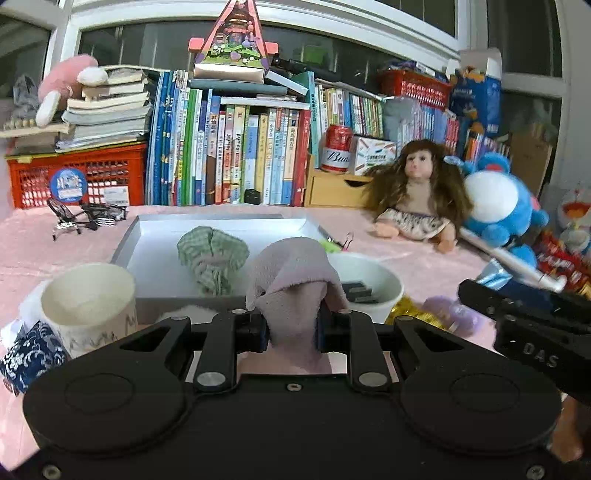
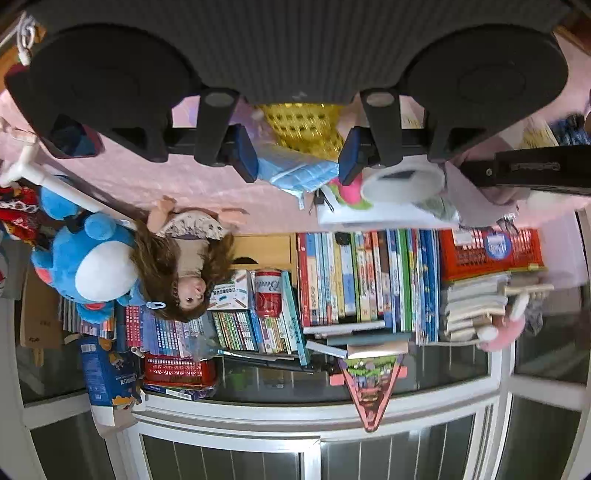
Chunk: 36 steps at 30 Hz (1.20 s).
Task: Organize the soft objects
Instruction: 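Lift and carry the pink towel and blue packet over the white tray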
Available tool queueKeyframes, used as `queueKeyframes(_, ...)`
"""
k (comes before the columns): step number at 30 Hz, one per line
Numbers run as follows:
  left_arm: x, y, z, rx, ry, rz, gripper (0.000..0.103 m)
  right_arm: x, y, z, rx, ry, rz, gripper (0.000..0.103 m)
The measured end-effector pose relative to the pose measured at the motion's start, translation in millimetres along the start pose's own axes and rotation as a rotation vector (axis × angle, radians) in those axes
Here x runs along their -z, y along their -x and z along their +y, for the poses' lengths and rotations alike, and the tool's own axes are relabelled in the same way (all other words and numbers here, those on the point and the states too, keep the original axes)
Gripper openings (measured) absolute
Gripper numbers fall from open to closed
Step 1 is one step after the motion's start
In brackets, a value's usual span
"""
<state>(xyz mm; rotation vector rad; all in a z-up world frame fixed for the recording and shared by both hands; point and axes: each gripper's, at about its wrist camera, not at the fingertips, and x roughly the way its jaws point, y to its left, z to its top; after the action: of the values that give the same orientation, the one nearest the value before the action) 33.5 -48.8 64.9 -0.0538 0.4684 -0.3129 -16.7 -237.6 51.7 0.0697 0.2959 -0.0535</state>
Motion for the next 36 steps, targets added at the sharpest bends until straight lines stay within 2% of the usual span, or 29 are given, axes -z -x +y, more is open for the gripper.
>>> queueKeyframes(4,-26.4,4.0,17.6,0.043,0.04,0.027,0.02,-15.6,-9.6,-8.7,-0.071,-0.094,0.024,0.052)
queueKeyframes(9,-60.8,5.3,38.1,0.063,0.063,0.033,0.02,-37.1,-24.3,-13.2,-0.13,-0.13,0.032,0.051)
queueKeyframes(12,-83.1,0.8,53.3,0.087,0.081,0.07,0.02,-53.9,-37.5,-14.9,-0.193,-0.152,0.056,0.051)
queueKeyframes(19,-123.0,-25.8,80.0,0.068,0.104,0.143,0.02,-90.4,-72.9,-0.8,-0.336,-0.182,0.129,0.051)
queueKeyframes(25,-133.2,-60.4,103.9,0.043,0.175,0.24,0.02,-109.0,-108.0,23.7,-0.409,-0.17,0.215,0.052)
queueKeyframes(32,-132.1,-101.2,135.3,0.016,0.27,0.357,0.02,-107.8,-155.6,42.2,-0.446,-0.207,0.374,0.052)
queueKeyframes(36,-130.3,-119.8,146.9,-0.018,0.303,0.397,0.02,-101.0,-181.1,52.6,-0.444,-0.238,0.457,0.052)
